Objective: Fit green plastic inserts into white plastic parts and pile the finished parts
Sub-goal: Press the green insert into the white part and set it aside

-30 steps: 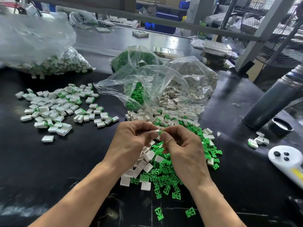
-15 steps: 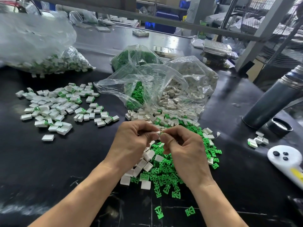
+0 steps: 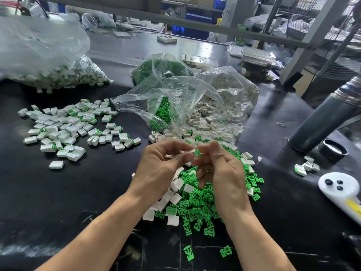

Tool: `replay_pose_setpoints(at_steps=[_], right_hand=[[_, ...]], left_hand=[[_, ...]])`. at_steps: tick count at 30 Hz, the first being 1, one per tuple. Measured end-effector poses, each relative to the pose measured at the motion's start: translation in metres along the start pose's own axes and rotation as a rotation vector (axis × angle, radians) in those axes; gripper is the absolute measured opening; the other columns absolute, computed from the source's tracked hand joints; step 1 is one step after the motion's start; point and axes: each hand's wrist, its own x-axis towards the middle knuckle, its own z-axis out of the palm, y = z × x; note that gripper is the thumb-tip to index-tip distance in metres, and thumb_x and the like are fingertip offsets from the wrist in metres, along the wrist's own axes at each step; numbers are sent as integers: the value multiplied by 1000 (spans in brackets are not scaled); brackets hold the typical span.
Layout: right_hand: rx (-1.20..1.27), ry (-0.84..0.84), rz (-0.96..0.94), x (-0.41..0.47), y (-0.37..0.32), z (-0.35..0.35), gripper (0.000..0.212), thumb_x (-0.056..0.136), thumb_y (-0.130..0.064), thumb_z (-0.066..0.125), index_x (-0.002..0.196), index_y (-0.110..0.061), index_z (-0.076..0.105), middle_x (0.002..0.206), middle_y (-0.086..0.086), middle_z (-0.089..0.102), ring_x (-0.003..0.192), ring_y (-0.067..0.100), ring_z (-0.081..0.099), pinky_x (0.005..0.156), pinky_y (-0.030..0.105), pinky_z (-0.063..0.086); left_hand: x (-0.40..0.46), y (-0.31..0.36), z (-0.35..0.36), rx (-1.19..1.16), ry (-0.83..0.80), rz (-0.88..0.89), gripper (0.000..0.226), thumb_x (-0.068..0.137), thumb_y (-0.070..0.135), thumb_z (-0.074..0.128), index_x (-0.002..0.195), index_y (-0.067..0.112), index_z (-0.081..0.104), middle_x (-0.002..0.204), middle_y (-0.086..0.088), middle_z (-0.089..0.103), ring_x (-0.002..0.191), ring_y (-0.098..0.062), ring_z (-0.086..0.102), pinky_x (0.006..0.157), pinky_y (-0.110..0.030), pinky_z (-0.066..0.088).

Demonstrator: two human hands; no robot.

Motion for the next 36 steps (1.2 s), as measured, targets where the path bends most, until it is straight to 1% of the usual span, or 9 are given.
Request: replay_pose_setpoints(at_steps=[2,5,10,13,18,22,28,32,36], right_hand=[[-5,-43,63,-1,2,4,59,104,-58,41,77,-20,78,72,12,71,52,19,56,40,27,40],[-24,-26,128,-2,5,10,70,103,-64,38,58,-21,71,55,5,60,43,16,47,38,23,32],[-48,26,34,-2,6,15,62,112,-38,33,70,-32,78,46,-11,52,40,-1,46,38,14,34],[-122,59,-17,1,10,15,60,111,-38,33,69,-35,77,50,-17,58,48,-4,56,48,11,41],[-221,108,-48,4,17,14,52,99,-48,31,66,-32,68,57,-23,58,59,-4,56,63,19,44],[-193,113,-53,7,18,15,58,98,-47,31,88,-17,79,83,-5,76,80,12,71,77,35,56],[-179,125,-119,6,16,17,61,101,-39,31,52,-41,67,50,-24,55,50,-5,54,53,9,41],[-128,126,-97,8,19,16,57,100,-39,32,79,-15,79,82,1,79,84,16,76,80,36,59],[-146,166,-111,8,20,16,57,99,-39,32,74,-15,77,79,3,78,80,18,76,73,33,59]], left_hand=[[-2,1,5,-33,-38,22,7,82,10,80,87,16,80,106,-7,72,88,-27,70,81,-37,59],[-5,1,13,-81,-102,42,6,80,13,78,86,13,79,110,-3,70,75,-20,68,72,-36,59],[-7,-4,17,-33,-101,43,16,76,26,79,89,17,79,111,1,71,93,-33,72,85,-54,58],[-6,-6,17,16,-120,51,10,85,17,81,94,17,78,108,1,74,95,-36,72,86,-63,56],[-7,-7,19,19,-110,47,9,90,10,77,96,16,78,101,-2,77,90,-31,74,86,-59,58],[-7,-7,21,9,-102,51,8,92,9,76,97,15,77,98,-3,77,91,-30,75,87,-56,59],[-9,-6,22,-15,-96,60,6,92,8,74,96,12,76,97,-3,77,89,-33,75,85,-54,61],[-10,-6,23,-5,-94,66,5,92,10,75,96,12,76,98,-1,77,90,-30,75,85,-54,61],[-10,-5,24,-10,-83,63,4,92,9,75,95,12,77,99,-2,76,90,-31,74,84,-55,60]])
